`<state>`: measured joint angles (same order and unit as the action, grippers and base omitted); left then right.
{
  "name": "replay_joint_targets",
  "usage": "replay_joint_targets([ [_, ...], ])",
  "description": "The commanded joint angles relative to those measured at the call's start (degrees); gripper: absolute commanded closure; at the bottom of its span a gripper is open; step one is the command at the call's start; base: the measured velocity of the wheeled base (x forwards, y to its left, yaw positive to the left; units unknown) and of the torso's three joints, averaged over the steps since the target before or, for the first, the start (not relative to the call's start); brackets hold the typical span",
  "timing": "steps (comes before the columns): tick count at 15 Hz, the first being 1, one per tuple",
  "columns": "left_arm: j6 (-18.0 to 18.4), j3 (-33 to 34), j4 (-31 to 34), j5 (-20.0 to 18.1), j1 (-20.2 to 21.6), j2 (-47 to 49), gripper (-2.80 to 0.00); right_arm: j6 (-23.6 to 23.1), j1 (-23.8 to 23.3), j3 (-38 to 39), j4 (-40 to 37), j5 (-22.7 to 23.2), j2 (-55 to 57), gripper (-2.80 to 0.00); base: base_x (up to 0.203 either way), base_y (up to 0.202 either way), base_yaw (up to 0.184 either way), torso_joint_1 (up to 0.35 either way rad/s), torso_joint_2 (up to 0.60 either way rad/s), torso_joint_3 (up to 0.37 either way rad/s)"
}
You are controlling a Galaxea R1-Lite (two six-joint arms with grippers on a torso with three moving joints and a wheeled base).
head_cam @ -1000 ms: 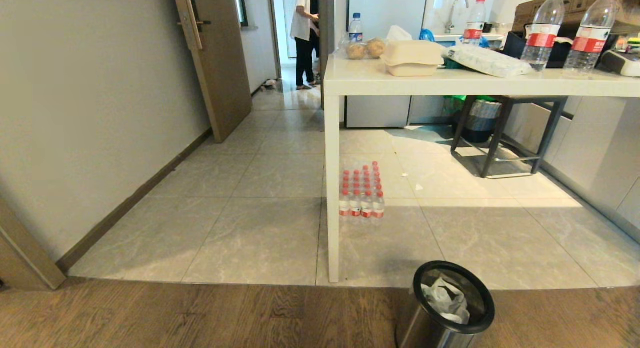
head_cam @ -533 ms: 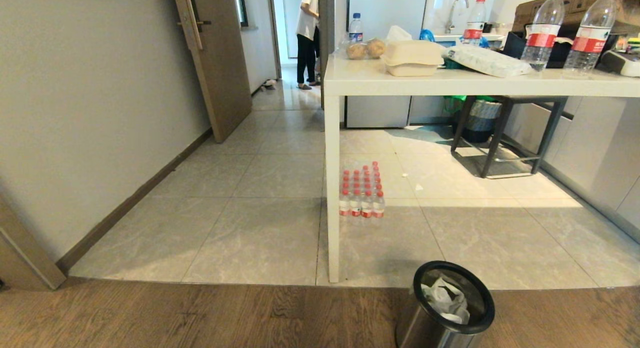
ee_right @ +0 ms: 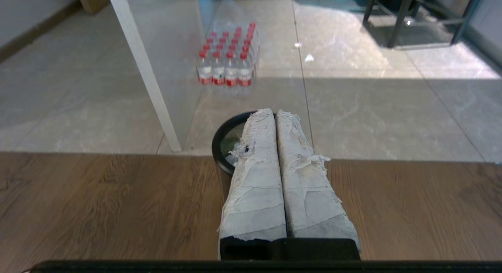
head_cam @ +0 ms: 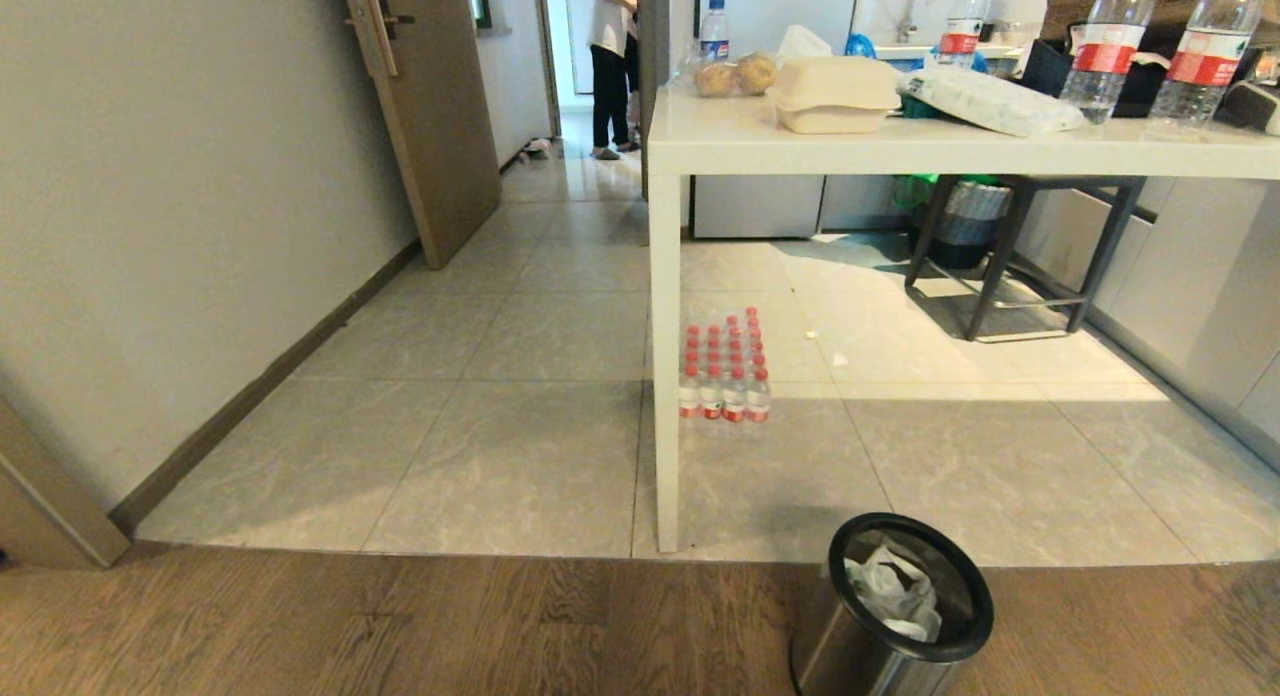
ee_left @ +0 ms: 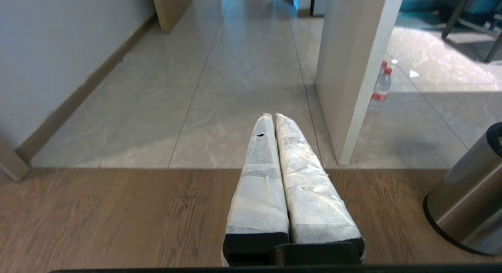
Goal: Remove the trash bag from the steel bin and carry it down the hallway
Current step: Place the outer trash can on the ground
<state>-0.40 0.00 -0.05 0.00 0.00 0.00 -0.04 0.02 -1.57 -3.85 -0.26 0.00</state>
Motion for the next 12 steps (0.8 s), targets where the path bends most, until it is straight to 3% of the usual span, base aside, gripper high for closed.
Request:
replay_joint_targets([
  [1,0.0,0.0,0.0,0.0,0.0,0.0,0.00,0.0,0.1,0.0,0.0,0.0,-0.1,0.00,0.000,0.000,0.000,0.003,0.00,-0.184],
  [12,0.0,0.0,0.0,0.0,0.0,0.0,0.00,-0.1,0.0,0.0,0.0,0.0,0.0,0.00,0.000,0.000,0.000,0.002,0.00,-0.197],
])
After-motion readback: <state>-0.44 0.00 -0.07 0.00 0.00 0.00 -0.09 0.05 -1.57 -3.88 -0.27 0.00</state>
